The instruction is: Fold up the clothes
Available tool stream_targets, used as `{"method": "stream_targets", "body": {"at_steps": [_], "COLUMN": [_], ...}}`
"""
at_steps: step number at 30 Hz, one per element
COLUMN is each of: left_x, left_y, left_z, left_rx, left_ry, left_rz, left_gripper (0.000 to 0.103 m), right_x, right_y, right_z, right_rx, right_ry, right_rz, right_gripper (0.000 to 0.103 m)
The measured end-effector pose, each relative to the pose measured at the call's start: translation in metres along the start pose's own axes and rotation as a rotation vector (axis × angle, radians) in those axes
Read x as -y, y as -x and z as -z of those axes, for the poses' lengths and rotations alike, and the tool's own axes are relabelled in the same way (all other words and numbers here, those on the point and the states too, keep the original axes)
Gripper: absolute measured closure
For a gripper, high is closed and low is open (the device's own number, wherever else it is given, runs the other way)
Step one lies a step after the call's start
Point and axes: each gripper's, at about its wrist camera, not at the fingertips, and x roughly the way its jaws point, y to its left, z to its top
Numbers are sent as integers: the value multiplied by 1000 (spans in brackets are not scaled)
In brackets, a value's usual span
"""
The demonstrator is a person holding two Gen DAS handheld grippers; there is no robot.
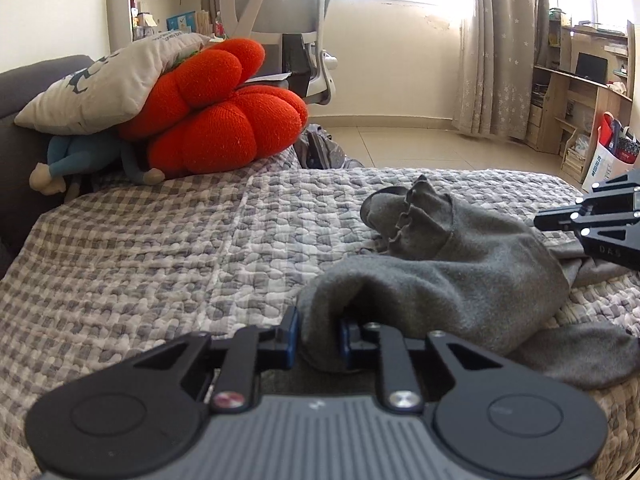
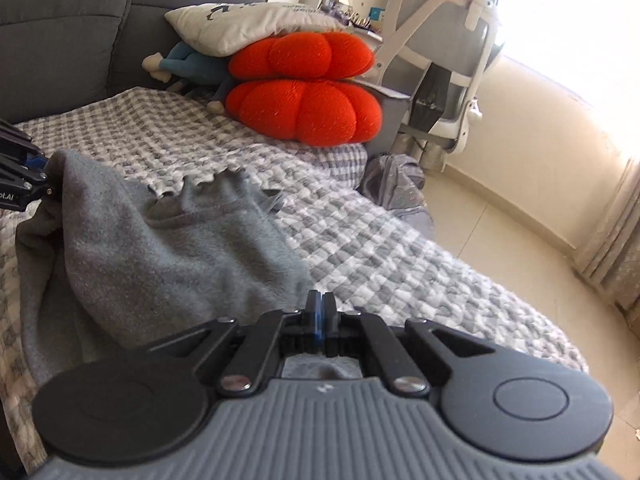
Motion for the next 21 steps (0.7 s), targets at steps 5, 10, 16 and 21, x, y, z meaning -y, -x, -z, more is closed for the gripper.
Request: {"method": "stream_targets", "body": {"at_steps": [5, 10, 16, 21], "left_x": [4, 19, 10, 4], "left_y": [21, 29, 26, 21], "left_z": [-23, -14, 0, 14], "left_rx": [66, 45, -1, -60], "left_ry": [-14, -53, -39, -41], "left_rz": [18, 74, 83, 81], "left_gripper": [86, 86, 86, 85], "right_x": [27, 40, 18, 11], "right_y": [46, 40, -6, -50], "right_z": [-26, -28, -2, 4], "right_rx": [91, 22, -89, -136], "right_ry": [-35, -172, -243, -275], "right_rz": [102, -72, -222, -270], "right_gripper": [103, 74, 42, 30]}}
